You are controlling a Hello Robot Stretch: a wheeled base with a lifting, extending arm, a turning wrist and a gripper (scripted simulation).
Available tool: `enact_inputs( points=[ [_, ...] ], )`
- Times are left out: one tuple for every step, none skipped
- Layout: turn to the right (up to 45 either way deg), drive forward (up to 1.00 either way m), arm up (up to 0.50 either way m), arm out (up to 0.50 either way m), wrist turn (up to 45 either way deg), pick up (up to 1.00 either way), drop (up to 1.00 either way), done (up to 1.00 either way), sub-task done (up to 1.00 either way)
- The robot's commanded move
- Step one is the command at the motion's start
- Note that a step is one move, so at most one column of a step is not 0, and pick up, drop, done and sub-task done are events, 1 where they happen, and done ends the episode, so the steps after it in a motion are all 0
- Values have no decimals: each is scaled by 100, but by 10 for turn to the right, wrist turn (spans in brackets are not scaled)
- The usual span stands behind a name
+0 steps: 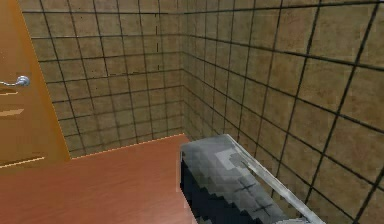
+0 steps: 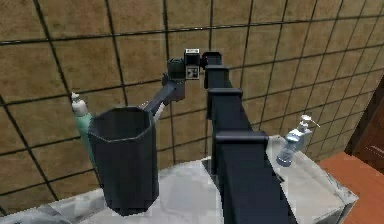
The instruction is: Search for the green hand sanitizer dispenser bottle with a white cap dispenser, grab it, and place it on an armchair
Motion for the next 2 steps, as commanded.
enact_inputs(
  points=[
    [0,0,0,-36,0,0,0,0,0],
    [-450,0,0,0,0,0,0,0,0]
  ],
)
